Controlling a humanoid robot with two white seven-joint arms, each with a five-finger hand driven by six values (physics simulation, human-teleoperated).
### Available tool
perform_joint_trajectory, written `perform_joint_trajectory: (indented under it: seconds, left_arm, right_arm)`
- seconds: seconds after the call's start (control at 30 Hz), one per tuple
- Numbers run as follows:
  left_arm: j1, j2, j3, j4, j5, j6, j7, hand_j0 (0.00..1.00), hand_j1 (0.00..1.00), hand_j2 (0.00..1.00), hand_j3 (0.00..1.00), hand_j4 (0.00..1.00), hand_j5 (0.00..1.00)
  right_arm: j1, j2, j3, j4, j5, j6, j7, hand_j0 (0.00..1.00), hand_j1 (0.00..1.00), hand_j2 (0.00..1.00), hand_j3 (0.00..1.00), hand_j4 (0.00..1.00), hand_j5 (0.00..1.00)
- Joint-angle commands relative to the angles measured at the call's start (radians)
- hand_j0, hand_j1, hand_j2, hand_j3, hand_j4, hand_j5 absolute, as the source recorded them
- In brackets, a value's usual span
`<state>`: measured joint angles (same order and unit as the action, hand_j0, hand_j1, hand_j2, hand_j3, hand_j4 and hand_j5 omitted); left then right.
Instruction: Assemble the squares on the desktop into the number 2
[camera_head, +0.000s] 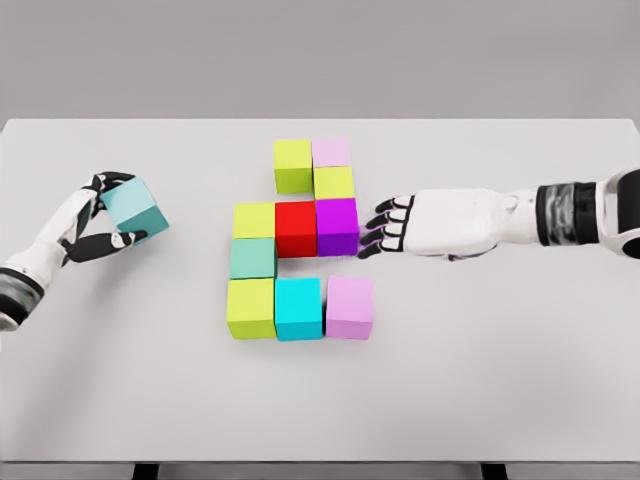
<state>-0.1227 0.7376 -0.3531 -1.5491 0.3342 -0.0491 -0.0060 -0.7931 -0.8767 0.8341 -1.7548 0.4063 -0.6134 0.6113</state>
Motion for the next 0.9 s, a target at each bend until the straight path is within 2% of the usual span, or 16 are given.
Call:
perform_joint_trajectory:
  seconds: [0.0,0.17,0.3,0.43,0.53,0.63,0.73,0.87]
  left_arm:
    - [0.0,-0.006,0.0,0.001,0.003,0.0,0.001,0.43,0.43,0.43,0.43,0.43,0.43]
    - [-0.034,-0.023,-0.001,0.014,0.005,0.015,0.0,0.43,0.43,0.43,0.43,0.43,0.43]
    - [-0.054,-0.041,-0.003,0.027,0.002,0.029,-0.002,0.43,0.43,0.43,0.43,0.43,0.43]
    - [-0.075,-0.044,-0.015,0.03,0.002,0.028,-0.005,0.43,0.43,0.43,0.43,0.43,0.43]
    - [-0.136,-0.056,-0.064,0.089,0.002,0.028,-0.029,0.43,0.43,0.43,0.43,0.43,0.43]
    - [-0.175,-0.07,-0.084,0.124,0.002,0.026,-0.043,0.43,0.43,0.43,0.43,0.43,0.43]
    - [-0.238,-0.109,-0.116,0.191,-0.017,0.021,-0.075,0.43,0.43,0.43,0.43,0.43,0.43]
    - [-0.282,-0.167,-0.124,0.265,-0.054,0.017,-0.109,0.43,0.43,0.43,0.43,0.43,0.43]
  right_arm:
    - [0.0,-0.062,0.01,0.0,-0.012,0.003,0.0,1.0,1.0,1.0,1.0,1.0,1.0]
    - [0.002,-0.064,0.059,0.001,0.002,0.003,0.0,1.0,1.0,1.0,1.0,1.0,1.0]
    - [0.002,-0.068,0.1,0.004,0.058,0.003,0.0,1.0,1.0,1.0,1.0,1.0,1.0]
    - [0.003,-0.067,0.103,0.008,0.065,0.003,0.0,1.0,1.0,1.0,1.0,1.0,1.0]
    - [0.002,-0.057,0.134,0.008,0.084,0.003,0.0,1.0,1.0,1.0,1.0,1.0,1.0]
    - [0.0,-0.053,0.14,0.015,0.097,0.003,0.0,1.0,1.0,1.0,1.0,1.0,1.0]
    - [-0.002,-0.051,0.138,0.015,0.097,0.003,0.0,1.0,1.0,1.0,1.0,1.0,1.0]
    - [0.0,-0.044,0.146,0.015,0.097,0.003,0.0,1.0,1.0,1.0,1.0,1.0,1.0]
